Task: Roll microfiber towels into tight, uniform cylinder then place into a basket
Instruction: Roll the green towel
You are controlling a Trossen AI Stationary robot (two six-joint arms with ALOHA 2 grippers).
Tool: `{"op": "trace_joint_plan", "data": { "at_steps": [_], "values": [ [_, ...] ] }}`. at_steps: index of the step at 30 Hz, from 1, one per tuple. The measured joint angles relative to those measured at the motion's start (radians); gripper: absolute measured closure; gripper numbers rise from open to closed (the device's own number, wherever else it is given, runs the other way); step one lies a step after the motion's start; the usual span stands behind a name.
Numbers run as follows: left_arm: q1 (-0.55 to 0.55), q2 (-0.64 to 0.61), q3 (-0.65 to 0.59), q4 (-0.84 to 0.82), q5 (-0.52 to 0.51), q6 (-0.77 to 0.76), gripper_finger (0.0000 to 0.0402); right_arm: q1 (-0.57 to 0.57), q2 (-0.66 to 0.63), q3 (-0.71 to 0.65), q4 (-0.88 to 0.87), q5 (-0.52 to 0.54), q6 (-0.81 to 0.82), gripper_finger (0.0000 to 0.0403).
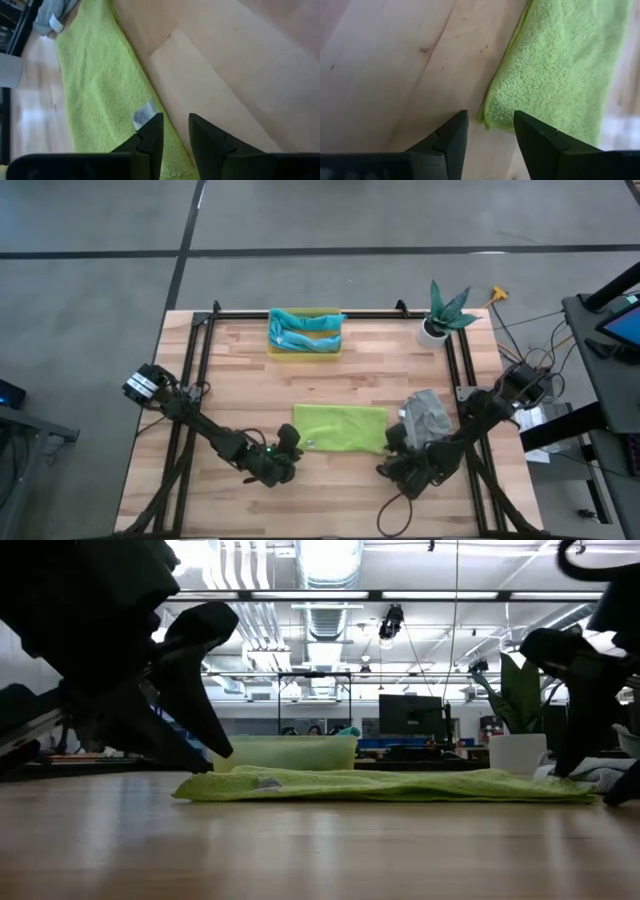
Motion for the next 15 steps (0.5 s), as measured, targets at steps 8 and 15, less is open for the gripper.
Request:
{"op": "trace_joint_plan", "data": {
  "at_steps": [8,15],
  "values": [
    [0.018,0.0,-0.005,0.005,0.002,-0.001,0.0325,-0.092,-0.002,-0.023,0.105,-0.12,-0.032,0.0267],
    [0.018,0.0,-0.006,0.011,0.003,-0.002,0.0325,-0.15,-0.001,-0.023,0.144,-0.23,-0.021,0.0316]
  ]
}}
